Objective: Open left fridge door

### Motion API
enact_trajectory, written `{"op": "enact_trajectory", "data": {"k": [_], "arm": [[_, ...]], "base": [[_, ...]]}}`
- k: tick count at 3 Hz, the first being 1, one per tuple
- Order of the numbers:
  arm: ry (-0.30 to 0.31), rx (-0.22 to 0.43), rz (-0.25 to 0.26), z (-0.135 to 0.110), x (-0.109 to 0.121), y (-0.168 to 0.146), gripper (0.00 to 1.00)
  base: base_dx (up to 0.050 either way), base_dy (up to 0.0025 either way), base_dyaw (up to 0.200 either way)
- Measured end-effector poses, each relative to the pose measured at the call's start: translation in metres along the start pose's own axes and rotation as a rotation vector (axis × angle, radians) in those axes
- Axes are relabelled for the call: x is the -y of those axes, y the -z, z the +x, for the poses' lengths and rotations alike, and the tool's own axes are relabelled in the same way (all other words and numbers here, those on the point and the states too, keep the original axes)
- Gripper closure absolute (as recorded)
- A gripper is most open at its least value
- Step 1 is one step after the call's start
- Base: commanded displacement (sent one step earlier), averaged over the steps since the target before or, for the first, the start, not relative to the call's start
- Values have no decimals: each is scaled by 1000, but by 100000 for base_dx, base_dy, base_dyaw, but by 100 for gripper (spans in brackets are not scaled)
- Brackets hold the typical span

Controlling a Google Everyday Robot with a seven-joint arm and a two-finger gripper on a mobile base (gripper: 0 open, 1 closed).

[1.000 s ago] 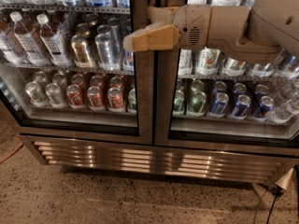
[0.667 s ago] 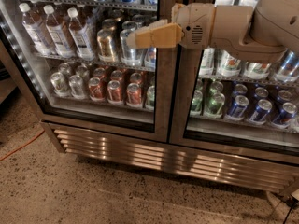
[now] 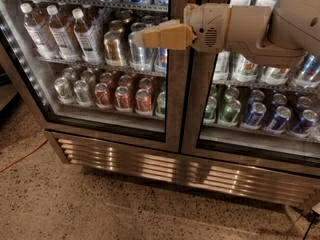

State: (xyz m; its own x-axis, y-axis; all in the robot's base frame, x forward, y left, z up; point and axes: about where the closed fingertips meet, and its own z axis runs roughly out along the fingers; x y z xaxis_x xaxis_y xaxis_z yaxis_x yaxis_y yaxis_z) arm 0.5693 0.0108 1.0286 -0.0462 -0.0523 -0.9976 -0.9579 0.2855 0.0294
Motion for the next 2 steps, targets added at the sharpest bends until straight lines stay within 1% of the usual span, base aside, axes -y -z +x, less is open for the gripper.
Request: {"op": "enact_trajectory", "data": {"k": [2], "arm": [[0,0,0,0,0,0,65]], "base": [[0,0,0]]}}
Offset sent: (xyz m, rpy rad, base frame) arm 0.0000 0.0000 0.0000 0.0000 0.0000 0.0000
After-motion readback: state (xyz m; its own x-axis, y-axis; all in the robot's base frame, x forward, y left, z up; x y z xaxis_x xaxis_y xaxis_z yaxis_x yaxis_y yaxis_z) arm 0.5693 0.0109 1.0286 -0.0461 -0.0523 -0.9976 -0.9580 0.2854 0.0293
